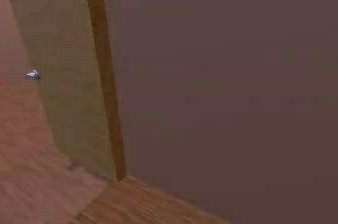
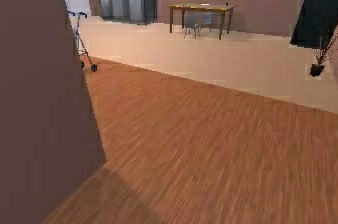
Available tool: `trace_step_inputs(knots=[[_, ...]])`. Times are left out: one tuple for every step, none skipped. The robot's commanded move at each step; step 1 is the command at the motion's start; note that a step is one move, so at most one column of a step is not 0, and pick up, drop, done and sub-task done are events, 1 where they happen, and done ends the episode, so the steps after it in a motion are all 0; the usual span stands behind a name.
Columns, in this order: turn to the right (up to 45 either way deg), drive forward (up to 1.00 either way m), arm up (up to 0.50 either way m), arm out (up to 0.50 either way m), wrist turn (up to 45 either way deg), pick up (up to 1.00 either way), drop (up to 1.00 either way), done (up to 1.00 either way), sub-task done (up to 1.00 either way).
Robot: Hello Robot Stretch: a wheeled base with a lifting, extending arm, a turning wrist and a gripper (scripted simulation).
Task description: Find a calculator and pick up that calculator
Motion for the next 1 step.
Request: trace_step_inputs(knots=[[45.0, 0.0, 0.0, 0.0, 0.0, 0.0, 0.0, 0.0, 0.0]])
